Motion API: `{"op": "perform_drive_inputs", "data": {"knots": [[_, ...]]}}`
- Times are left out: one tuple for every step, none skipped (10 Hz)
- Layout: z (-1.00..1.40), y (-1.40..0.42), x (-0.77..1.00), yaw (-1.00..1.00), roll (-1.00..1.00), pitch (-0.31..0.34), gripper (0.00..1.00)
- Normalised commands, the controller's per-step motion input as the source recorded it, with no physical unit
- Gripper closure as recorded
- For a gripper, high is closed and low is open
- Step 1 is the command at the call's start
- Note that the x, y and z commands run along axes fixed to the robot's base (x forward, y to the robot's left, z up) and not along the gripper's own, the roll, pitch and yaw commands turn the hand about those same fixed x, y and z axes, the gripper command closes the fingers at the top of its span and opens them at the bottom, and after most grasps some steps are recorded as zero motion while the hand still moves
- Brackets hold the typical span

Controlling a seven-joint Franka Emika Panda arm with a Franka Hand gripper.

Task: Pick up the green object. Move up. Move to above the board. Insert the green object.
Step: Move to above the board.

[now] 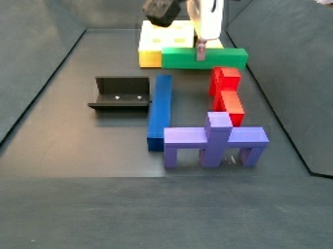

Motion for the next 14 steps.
{"op": "perform_drive_inputs", "data": {"knots": [[1.40,0.00,0.00,0.00,0.00,0.000,1.00],[1.40,0.00,-0.01,0.01,0.00,0.006,1.00],[1.40,-0.01,-0.04,0.00,-0.05,0.035,1.00],[1.40,0.00,-0.03,-0.01,-0.07,0.020,1.00],[1.40,0.00,0.01,-0.01,-0.07,0.044,1.00],[1.40,0.00,0.02,-0.01,-0.05,0.078,1.00],[1.40,0.00,-0.01,-0.01,-0.05,0.079,1.00],[0.78,0.00,0.00,-0.01,-0.06,0.066,1.00],[0.26,0.01,0.03,-0.01,-0.07,0.060,1.00],[0.34,-1.40,0.39,1.00,-0.02,0.019,1.00],[0.34,-1.40,0.38,1.00,-0.01,0.020,1.00],[0.32,-1.40,0.42,1.00,0.00,0.034,1.00],[0.34,-1.40,0.49,1.00,0.00,0.043,1.00],[0.22,-0.90,0.35,1.00,0.00,0.055,1.00]]}}
